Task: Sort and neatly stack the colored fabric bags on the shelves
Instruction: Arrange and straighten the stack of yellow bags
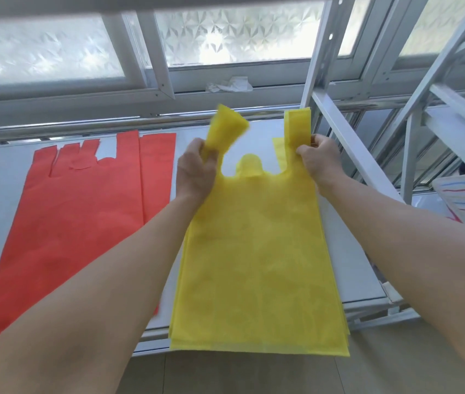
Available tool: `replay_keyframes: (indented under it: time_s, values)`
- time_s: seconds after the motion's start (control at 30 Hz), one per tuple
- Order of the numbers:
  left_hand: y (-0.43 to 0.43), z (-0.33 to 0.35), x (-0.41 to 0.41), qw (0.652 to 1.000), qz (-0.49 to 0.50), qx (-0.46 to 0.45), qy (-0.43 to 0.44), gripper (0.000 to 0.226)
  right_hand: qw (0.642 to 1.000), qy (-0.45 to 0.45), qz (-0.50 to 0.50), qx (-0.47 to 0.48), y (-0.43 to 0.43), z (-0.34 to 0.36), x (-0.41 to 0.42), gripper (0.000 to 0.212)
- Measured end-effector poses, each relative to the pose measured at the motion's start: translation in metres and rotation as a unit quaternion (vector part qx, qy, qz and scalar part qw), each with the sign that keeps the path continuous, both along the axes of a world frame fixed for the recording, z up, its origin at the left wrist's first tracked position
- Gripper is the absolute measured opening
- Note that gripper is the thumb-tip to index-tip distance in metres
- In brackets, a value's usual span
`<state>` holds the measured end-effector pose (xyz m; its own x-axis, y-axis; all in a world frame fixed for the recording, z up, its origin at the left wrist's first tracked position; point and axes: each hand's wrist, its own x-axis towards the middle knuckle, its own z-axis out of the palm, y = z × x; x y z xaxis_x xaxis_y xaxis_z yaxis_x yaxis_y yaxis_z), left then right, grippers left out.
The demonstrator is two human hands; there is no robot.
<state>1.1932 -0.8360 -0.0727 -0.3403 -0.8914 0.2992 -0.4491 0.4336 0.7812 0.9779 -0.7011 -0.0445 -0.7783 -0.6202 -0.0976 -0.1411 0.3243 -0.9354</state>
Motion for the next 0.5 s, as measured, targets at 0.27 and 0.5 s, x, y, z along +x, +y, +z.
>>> replay_keyframes:
  time_s: [0.27, 0.5]
  values:
    - [-0.021, 0.010, -0.002, 0.981, 0.080, 0.179, 0.000, 0.046, 0.991, 0.033, 0.022, 0.124, -0.021, 0.006, 0.004, 0.046]
    - [0.012, 0.018, 0.031, 0.967, 0.078, 0.241, -0.017, 0.070, 0.979, 0.075, 0.060, 0.177, 0.023, 0.011, 0.036, 0.065]
